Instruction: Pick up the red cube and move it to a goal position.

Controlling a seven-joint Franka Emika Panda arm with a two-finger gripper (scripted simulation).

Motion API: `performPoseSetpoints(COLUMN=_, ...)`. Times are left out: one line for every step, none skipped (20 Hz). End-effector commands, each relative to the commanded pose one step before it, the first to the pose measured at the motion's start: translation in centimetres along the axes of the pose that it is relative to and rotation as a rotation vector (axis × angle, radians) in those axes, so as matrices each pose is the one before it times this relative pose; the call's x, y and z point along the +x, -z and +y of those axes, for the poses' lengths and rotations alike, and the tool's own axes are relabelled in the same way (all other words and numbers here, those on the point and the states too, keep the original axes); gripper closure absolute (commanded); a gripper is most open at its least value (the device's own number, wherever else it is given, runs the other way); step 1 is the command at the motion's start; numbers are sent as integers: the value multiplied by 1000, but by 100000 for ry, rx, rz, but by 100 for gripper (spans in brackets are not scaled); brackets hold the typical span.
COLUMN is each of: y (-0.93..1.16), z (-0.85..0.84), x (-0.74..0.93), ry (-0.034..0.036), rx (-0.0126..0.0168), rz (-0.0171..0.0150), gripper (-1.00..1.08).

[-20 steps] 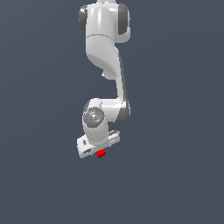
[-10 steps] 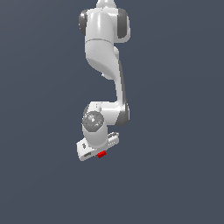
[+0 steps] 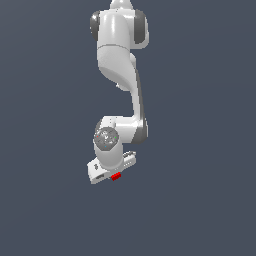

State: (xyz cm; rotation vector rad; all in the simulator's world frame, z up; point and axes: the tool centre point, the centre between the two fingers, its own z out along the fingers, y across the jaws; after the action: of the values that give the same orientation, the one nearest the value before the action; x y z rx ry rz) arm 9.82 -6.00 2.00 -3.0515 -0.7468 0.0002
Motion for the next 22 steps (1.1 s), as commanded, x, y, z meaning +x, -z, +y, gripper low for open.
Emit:
performPoseSetpoints(y=49, z=-25, x=-21, ry=18, rx=-3, rz=18, gripper=108)
performPoseSetpoints(y=56, z=-24, x=-41, ry=0, rx=0, rz=0, gripper=108)
performPoseSetpoints(y=79, z=-33, x=-58, ry=0, rx=0, rz=0, gripper=108)
performPoseSetpoints(y=102, z=-43, x=-75, ry=0, rx=0, rz=0, gripper=108)
performPoseSetpoints(y=126, z=-53, x=-92, ry=0, rx=0, rz=0, gripper=108)
performPoseSetpoints(y=150, z=-63, x=-110, ry=0, rx=0, rz=0, gripper=108)
performPoseSetpoints(y=175, z=-74, x=-128, ry=0, rx=0, rz=0, gripper=108)
performPoseSetpoints(y=201, z=-84, x=-147, ry=0, rx=0, rz=0, gripper=108)
performPoseSetpoints(y=228, z=-95, x=-166, ry=0, rx=0, rz=0, gripper=108)
performPoseSetpoints(y=256, z=-107, x=-186, ry=0, rx=0, rz=0, gripper=108)
performPoseSetpoints(y=285, z=-119, x=-207, ry=0, rx=0, rz=0, gripper=108)
performPoseSetpoints(y=315, z=-132, x=-229, ry=0, rx=0, rz=0, gripper=108)
performPoseSetpoints(y=340, z=-150, x=-248, ry=7, rx=-34, rz=-34, gripper=108)
performPoseSetpoints(y=381, z=-158, x=-276, ry=0, rx=0, rz=0, gripper=108)
performPoseSetpoints(y=415, z=-173, x=-301, ry=0, rx=0, rz=0, gripper=108)
performPoseSetpoints(y=451, z=-187, x=-326, ry=0, rx=0, rz=0, gripper=108)
performPoseSetpoints(y=487, z=-201, x=-351, ry=0, rx=0, rz=0, gripper=108)
performPoseSetpoints(y=524, z=-216, x=-377, ry=0, rx=0, rz=0, gripper=108)
performPoseSetpoints(y=561, z=-231, x=-404, ry=0, rx=0, rz=0, gripper=108)
performPoseSetpoints(y=594, z=-244, x=-426, ry=0, rx=0, rz=0, gripper=108)
performPoseSetpoints(y=613, z=-251, x=-439, ry=0, rx=0, rz=0, gripper=108)
performPoseSetpoints(y=633, z=-266, x=-446, ry=8, rx=-42, rz=-24, gripper=108)
